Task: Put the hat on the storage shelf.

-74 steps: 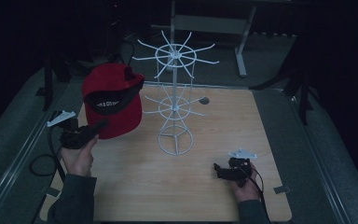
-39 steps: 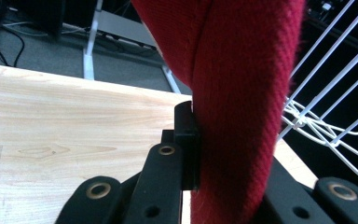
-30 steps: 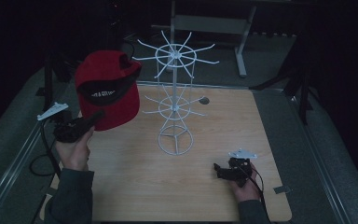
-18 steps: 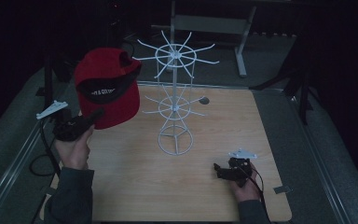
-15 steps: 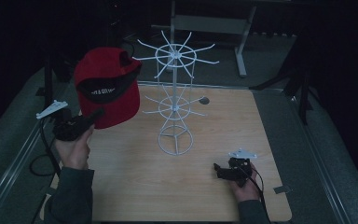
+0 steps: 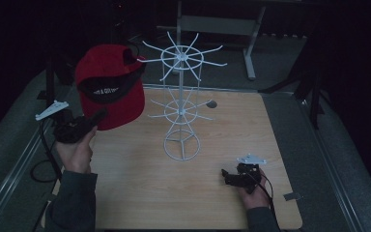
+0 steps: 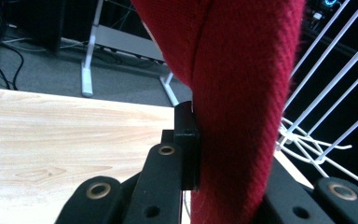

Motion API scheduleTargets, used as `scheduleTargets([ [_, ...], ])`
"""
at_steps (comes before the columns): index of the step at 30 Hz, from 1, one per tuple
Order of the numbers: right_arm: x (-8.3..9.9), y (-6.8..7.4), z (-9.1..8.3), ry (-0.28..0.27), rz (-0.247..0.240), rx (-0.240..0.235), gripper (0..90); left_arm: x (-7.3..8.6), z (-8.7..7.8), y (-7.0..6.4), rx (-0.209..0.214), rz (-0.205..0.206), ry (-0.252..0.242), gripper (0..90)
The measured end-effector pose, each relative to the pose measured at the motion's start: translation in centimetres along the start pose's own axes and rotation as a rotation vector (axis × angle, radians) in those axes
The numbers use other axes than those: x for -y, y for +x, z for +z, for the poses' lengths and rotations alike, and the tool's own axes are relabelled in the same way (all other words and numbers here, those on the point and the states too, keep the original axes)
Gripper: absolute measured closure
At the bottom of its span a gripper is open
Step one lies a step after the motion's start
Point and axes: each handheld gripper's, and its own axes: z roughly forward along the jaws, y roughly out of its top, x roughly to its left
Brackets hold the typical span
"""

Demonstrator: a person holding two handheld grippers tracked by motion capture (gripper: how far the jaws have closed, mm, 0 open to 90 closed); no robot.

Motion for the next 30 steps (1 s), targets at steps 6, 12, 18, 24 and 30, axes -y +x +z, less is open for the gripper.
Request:
scheduleTargets([
  [6, 0.0, 0.0, 0.0, 0.000, 0.000, 0.000, 13.4, -0.3, -0.1, -0.1, 0.000, 0.000, -0.004, 85.5],
  [12, 0.0, 0.0, 0.0, 0.000, 0.000, 0.000, 13.4, -0.6, -0.1, -0.2, 0.002, 0.000, -0.015, 85.5],
  [18, 0.0, 0.0, 0.0, 0.000, 0.000, 0.000, 13.4, -0.9, -0.1, -0.3, 0.010, -0.005, -0.028, 85.5],
  [24, 0.0, 0.0, 0.0, 0.000, 0.000, 0.000, 13.4, -1.2, 0.1, -0.4, 0.019, -0.013, -0.038, 85.4],
  [30, 0.0, 0.0, 0.0, 0.000, 0.000, 0.000, 13.4, -1.4, 0.1, -0.6, 0.025, -0.012, -0.044, 85.4],
])
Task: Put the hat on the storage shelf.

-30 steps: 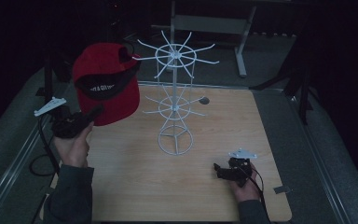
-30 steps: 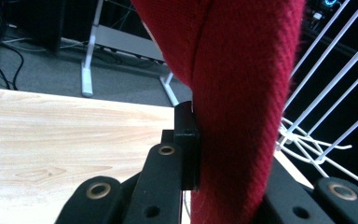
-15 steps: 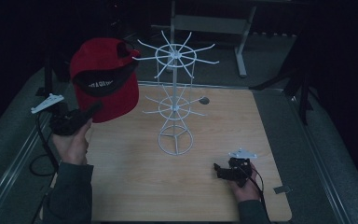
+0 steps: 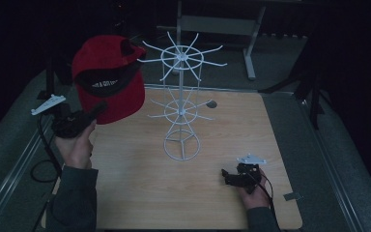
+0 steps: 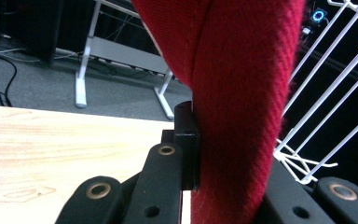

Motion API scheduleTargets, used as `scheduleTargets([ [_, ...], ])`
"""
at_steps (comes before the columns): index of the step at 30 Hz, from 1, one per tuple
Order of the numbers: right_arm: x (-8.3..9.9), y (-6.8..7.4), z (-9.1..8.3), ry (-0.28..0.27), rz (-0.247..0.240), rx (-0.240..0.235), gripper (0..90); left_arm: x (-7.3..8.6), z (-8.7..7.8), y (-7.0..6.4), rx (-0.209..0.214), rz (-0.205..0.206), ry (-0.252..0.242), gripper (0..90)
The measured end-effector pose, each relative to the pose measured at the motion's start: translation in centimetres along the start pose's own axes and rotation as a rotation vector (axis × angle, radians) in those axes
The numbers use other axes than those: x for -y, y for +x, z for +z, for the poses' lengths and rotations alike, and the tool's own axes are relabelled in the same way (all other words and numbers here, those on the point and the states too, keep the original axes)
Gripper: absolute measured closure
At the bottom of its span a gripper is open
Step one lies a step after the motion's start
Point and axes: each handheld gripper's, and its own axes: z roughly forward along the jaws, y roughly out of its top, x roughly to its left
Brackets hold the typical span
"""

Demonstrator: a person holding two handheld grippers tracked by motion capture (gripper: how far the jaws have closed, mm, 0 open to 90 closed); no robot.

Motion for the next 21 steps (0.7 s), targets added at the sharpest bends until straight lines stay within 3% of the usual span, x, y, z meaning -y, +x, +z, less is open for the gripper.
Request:
scheduleTargets([
  [21, 0.00, 0.00, 0.00, 0.000, 0.000, 0.000, 13.4, -0.60, 0.16, -0.64, 0.030, -0.027, -0.045, 85.4],
])
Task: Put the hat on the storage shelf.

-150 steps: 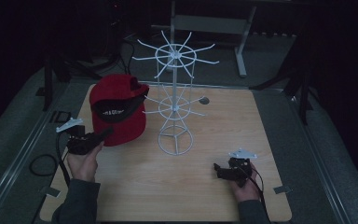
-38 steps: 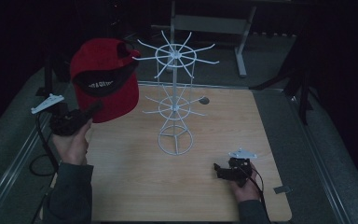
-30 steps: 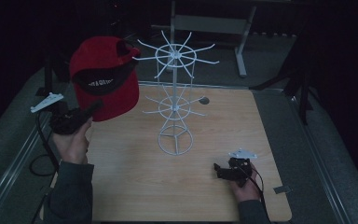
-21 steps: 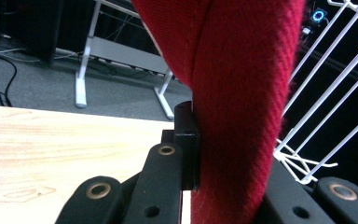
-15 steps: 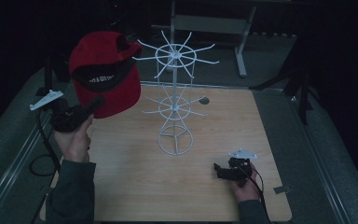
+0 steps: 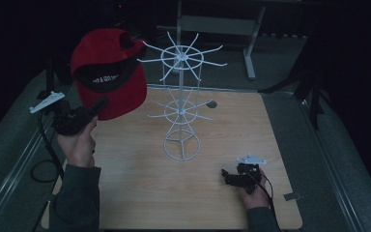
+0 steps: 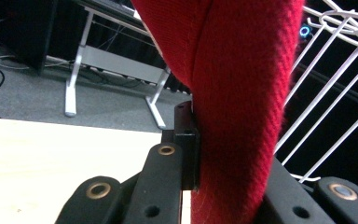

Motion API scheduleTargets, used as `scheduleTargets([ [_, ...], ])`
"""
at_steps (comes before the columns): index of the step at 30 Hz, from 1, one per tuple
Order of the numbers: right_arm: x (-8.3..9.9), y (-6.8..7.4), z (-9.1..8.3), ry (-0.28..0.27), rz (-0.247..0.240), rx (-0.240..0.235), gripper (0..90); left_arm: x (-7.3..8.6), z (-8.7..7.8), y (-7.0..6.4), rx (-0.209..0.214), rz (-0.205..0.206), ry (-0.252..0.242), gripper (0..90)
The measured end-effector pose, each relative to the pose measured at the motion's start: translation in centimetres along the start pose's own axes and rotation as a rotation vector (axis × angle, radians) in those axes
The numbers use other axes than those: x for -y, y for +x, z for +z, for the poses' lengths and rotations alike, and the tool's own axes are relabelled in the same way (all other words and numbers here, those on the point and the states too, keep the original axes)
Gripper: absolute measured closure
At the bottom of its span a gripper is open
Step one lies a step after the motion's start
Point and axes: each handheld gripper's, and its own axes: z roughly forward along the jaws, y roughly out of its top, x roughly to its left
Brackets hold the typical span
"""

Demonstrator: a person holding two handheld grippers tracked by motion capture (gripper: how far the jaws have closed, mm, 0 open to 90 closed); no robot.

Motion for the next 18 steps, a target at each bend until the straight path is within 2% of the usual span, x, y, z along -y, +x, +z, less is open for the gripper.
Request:
scheduleTargets([
  [4, 0.00, 0.00, 0.00, 0.000, 0.000, 0.000, 13.4, -0.10, -0.04, -0.02, 0.008, -0.013, -0.011, 85.4],
  [18, 0.00, 0.00, 0.00, 0.000, 0.000, 0.000, 13.4, -0.70, 0.27, -0.63, 0.024, -0.004, -0.020, 85.4],
])
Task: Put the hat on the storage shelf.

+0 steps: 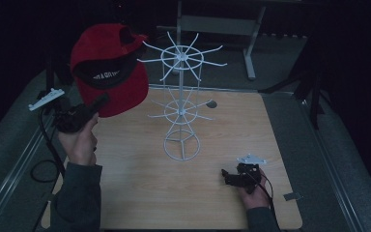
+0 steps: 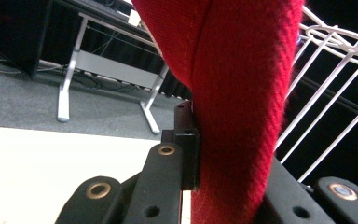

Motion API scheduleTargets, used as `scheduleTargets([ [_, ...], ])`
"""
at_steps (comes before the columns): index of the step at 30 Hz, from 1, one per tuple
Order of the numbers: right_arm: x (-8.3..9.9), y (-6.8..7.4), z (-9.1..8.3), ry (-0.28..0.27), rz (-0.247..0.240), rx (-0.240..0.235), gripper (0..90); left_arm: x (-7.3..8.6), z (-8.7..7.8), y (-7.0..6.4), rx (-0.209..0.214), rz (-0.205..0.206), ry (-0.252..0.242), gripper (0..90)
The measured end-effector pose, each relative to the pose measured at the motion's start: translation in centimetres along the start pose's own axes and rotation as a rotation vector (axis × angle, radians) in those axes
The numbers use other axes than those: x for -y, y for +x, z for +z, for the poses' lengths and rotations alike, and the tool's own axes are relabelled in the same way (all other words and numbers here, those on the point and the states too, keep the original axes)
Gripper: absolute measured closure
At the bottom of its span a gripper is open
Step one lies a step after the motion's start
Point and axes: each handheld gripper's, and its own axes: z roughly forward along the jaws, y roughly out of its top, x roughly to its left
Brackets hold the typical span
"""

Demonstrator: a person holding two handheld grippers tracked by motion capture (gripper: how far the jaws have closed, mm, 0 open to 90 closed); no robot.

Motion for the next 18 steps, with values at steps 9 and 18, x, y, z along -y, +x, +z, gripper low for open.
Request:
scheduleTargets([
  [9, 0.00, 0.00, 0.00, 0.000, 0.000, 0.000, 13.4, -0.40, 0.07, -0.45, 0.012, 0.015, -0.003, 85.4],
  [18, 0.00, 0.00, 0.00, 0.000, 0.000, 0.000, 13.4, -0.50, 0.05, -0.47, 0.016, 0.005, -0.013, 85.4],
])
